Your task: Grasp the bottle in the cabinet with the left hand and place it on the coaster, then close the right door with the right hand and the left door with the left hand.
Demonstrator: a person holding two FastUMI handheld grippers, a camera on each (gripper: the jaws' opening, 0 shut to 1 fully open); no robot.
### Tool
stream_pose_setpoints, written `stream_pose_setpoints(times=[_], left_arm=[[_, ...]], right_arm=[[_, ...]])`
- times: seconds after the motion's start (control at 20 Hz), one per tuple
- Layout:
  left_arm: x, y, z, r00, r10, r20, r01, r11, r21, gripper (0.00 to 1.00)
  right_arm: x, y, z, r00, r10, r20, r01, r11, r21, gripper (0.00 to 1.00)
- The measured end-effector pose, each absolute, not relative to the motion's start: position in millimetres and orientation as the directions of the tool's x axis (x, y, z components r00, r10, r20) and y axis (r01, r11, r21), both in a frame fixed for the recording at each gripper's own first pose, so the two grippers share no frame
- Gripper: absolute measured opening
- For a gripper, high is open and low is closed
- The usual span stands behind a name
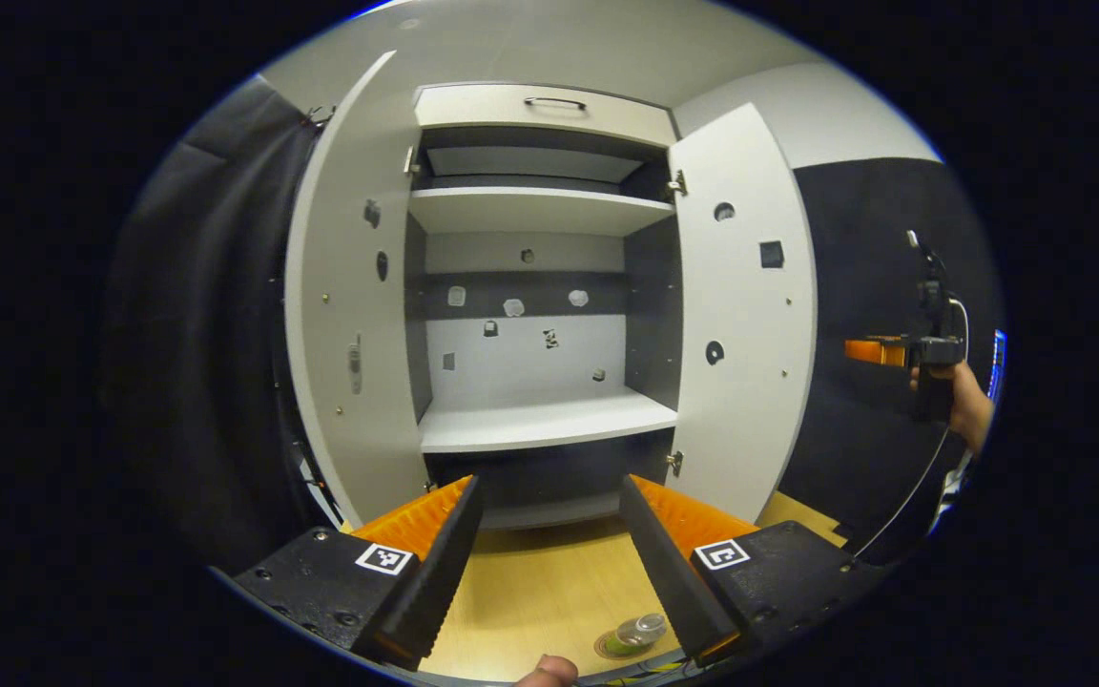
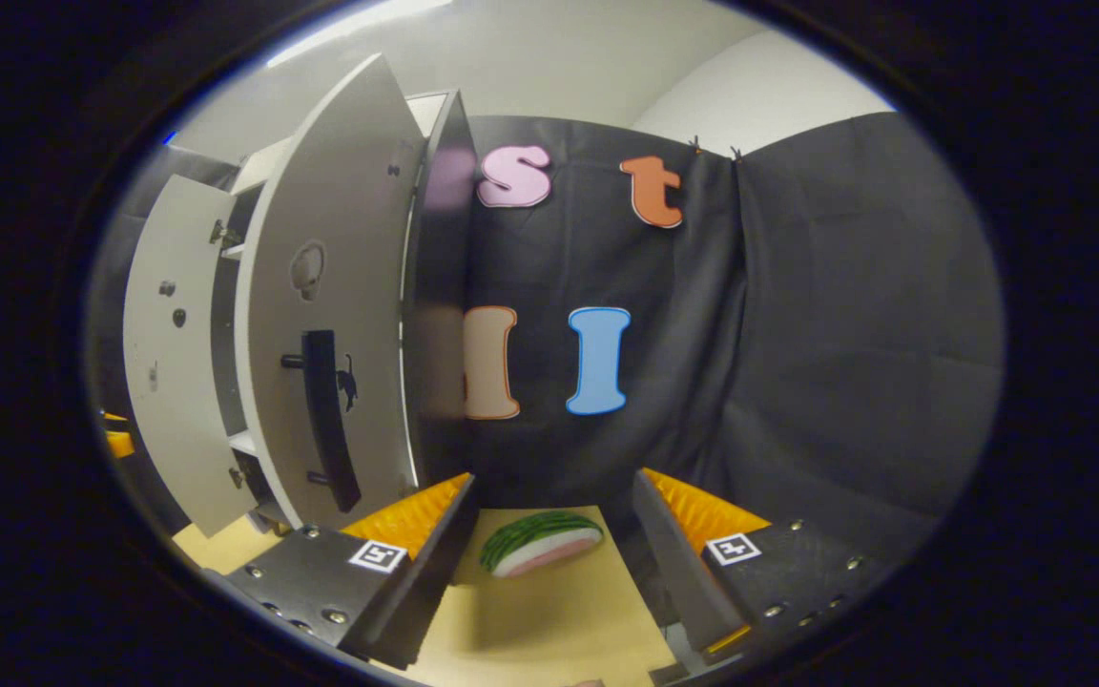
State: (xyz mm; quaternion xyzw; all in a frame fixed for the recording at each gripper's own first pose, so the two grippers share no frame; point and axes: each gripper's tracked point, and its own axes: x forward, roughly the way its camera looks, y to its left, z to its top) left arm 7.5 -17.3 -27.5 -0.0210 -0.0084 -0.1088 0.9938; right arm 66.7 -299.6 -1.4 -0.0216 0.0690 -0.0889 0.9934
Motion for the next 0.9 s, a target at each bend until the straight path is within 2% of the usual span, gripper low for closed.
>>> stream_pose_setpoints(times=[0.3, 0.45, 0.55, 0.6, 0.7, 0.75, 0.9], left_arm=[[-1.8, 51.5, 11.6, 0.989, -0.111, 0.092, 0.117, 0.991, -0.058, 0.9], [-0.7, 96.3, 4.8, 0.997, -0.024, 0.079, 0.026, 0.999, -0.027, 0.9], [-1.0, 122.9, -2.4, 0.998, 0.022, 0.061, -0.02, 0.999, -0.026, 0.9], [-1.3, 134.7, -5.9, 0.998, 0.043, 0.054, -0.041, 0.999, -0.035, 0.9], [-0.3, 152.9, -14.0, 0.997, 0.073, 0.025, -0.072, 0.995, -0.063, 0.9], [0.9, 160.7, -15.3, 0.996, 0.088, 0.016, -0.086, 0.993, -0.083, 0.9], [3.7, 171.5, -15.1, 0.996, 0.094, 0.005, -0.092, 0.987, -0.135, 0.89]], right_arm=[[106.2, -258.0, -3.7, 0.985, -0.106, -0.136, 0.102, 0.994, -0.036, 0.98], [115.5, -222.1, -7.8, 0.989, -0.032, -0.143, 0.027, 0.999, -0.041, 0.98], [120.5, -212.1, -4.4, 0.992, -0.047, -0.116, 0.039, 0.997, -0.07, 0.98], [121.2, -209.1, -5.7, 0.992, -0.052, -0.118, 0.042, 0.995, -0.089, 0.9], [118.6, -200.5, -5.9, 0.991, -0.06, -0.116, 0.05, 0.994, -0.094, 0.87], [116.5, -195.4, -5.0, 0.992, -0.064, -0.113, 0.054, 0.995, -0.087, 0.9], [117.2, -176.4, -7.7, 0.992, -0.053, -0.114, 0.046, 0.997, -0.058, 0.9]])
